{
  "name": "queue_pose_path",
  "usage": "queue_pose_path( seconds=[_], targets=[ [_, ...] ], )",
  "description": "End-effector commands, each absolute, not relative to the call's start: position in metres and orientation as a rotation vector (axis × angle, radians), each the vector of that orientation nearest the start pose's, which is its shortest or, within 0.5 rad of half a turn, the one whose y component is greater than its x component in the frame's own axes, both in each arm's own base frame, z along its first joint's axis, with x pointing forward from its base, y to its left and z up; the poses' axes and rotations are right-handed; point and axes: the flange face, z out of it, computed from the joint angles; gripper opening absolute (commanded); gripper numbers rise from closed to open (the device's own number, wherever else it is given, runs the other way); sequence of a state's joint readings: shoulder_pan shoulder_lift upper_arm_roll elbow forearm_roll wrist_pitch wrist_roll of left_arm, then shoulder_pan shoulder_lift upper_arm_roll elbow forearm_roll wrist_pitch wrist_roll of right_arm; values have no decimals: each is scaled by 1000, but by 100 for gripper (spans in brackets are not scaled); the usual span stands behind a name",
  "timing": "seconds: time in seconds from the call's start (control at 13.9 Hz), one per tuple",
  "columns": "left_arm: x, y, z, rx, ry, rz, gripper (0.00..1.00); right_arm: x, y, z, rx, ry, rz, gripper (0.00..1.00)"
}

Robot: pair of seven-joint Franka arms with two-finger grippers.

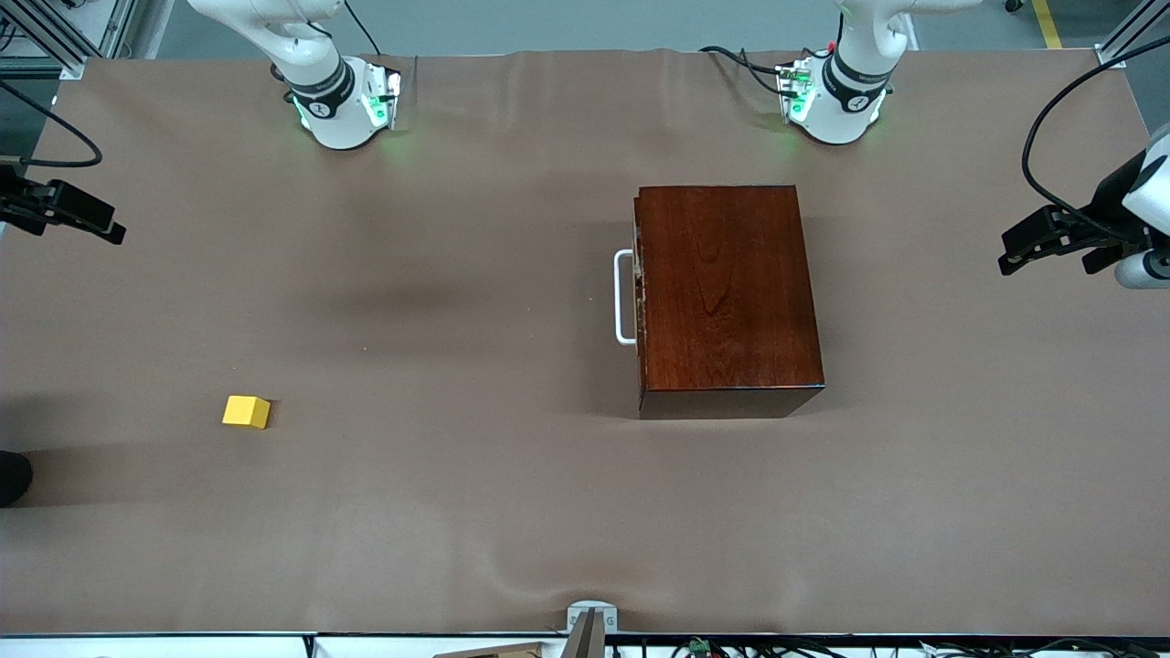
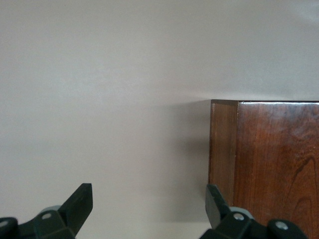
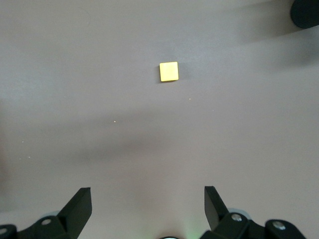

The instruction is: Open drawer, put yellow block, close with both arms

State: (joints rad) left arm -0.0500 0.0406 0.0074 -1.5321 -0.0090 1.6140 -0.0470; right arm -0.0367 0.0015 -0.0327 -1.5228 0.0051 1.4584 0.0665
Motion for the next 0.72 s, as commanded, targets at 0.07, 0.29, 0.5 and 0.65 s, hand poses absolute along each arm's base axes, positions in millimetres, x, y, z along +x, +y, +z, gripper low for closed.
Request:
queue_pose_path(
  seconds=[0.07, 0.29, 0.5, 0.65],
  targets=[
    [570, -25, 626, -3162, -20, -66, 100, 539, -38, 642, -3130, 228, 99, 100],
    [570, -24, 626, -3162, -15, -67, 100, 540, -38, 642, -3130, 228, 101, 100],
    [570, -26, 626, -3163, -22, -69, 100, 540, -38, 642, -3130, 228, 101, 100],
    [571, -26, 626, -3168, -11, -71, 100, 540, -37, 642, -3130, 226, 99, 100]
  ],
)
